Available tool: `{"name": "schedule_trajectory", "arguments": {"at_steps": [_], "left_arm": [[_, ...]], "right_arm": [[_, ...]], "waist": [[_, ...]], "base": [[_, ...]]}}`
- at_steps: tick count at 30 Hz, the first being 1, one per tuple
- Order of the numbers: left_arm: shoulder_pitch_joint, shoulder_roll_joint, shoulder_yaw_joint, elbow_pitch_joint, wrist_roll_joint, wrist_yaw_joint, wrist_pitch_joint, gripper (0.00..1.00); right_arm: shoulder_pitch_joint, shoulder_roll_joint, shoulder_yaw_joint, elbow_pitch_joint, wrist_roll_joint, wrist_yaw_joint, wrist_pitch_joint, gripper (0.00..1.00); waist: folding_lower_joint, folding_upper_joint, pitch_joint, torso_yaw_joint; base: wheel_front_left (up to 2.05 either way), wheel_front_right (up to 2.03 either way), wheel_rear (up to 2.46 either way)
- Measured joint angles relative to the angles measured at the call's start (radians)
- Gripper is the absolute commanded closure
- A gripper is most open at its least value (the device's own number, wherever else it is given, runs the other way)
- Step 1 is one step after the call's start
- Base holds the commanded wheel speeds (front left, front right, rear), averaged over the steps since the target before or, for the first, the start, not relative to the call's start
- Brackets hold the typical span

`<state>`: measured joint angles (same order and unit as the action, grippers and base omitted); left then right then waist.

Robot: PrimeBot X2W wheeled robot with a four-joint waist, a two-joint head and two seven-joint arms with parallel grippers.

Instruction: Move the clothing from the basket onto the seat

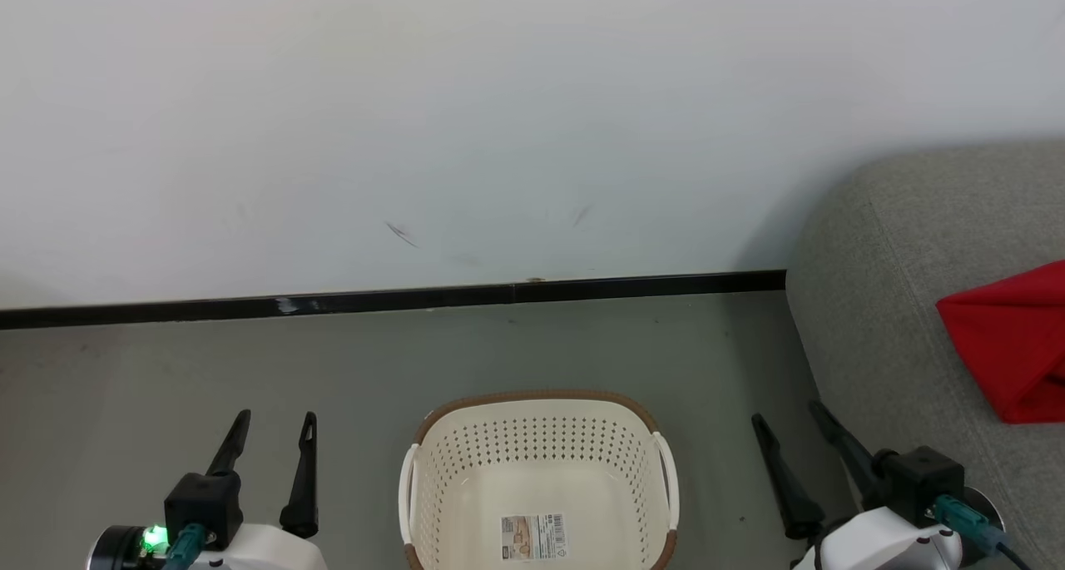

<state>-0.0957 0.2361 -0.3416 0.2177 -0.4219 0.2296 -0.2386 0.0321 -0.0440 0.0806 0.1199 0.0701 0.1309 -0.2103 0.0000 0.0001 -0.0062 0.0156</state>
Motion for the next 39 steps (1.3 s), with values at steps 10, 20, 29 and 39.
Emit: {"name": "schedule_trajectory", "arguments": {"at_steps": [10, 20, 29, 39], "left_arm": [[0.057, -0.049, -0.014, 0.053, -0.021, -0.004, 0.006, 1.00], [0.057, -0.059, 0.026, 0.049, -0.156, -0.039, 0.039, 1.00], [0.057, -0.077, 0.071, 0.043, -0.271, -0.072, 0.072, 1.00], [0.057, -0.091, 0.114, 0.038, -0.390, -0.109, 0.109, 1.00]], "right_arm": [[0.050, 0.011, 0.011, 0.053, 0.016, 0.000, 0.004, 1.00], [0.073, 0.011, 0.032, 0.013, 0.155, 0.000, 0.003, 1.00], [0.071, 0.011, 0.000, 0.012, 0.356, 0.000, 0.017, 1.00], [0.065, 0.000, -0.012, 0.019, 0.525, 0.000, 0.049, 1.00]], "waist": [[0.0000, 0.0000, 0.002, -0.002], [0.0001, 0.0000, 0.004, -0.005], [0.0032, 0.0000, 0.003, -0.005], [0.0124, 0.0000, -0.004, -0.005]], "base": [[0.00, 0.00, 0.00], [0.00, 0.00, 0.00], [0.00, 0.00, 0.00], [0.00, 0.00, 0.00]]}}
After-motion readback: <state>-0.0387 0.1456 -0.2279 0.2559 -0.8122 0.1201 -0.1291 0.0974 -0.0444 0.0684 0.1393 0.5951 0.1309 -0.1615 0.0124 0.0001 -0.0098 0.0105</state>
